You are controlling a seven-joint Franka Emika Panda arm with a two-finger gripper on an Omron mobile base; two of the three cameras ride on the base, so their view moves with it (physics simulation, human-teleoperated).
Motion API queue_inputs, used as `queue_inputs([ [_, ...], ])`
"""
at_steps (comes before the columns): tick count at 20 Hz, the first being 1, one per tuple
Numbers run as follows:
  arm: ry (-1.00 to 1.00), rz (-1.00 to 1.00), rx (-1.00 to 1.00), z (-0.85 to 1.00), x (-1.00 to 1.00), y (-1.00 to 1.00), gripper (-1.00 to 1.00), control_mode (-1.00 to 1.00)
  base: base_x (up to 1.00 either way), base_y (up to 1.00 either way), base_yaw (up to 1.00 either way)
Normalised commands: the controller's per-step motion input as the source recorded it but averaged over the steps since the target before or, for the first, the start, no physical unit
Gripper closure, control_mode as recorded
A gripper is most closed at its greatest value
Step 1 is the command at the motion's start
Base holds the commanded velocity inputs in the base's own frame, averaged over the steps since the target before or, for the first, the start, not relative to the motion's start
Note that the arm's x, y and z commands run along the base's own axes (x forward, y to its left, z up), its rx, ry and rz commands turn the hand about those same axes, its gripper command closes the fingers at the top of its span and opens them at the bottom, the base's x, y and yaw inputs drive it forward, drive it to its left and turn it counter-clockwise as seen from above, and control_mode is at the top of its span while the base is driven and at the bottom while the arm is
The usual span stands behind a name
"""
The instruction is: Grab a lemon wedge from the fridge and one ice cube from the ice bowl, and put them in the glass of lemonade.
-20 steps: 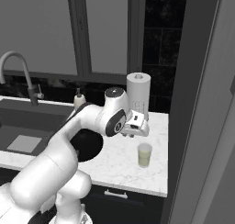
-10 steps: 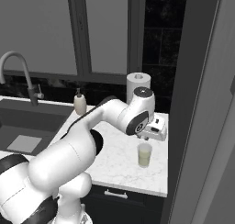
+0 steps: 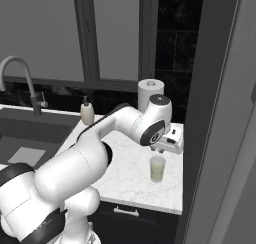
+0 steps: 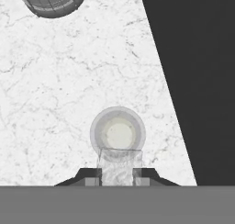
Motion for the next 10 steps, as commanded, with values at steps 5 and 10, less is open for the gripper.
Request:
queue_inputs([
  [5, 0.0, 0.0, 0.0, -0.08, 0.0, 0.0, 1.0, -1.0, 0.0, 0.0, 0.0],
  [10, 0.0, 0.0, 0.0, -0.11, 0.12, 0.0, 1.0, -1.0, 0.0, 0.0, 0.0],
])
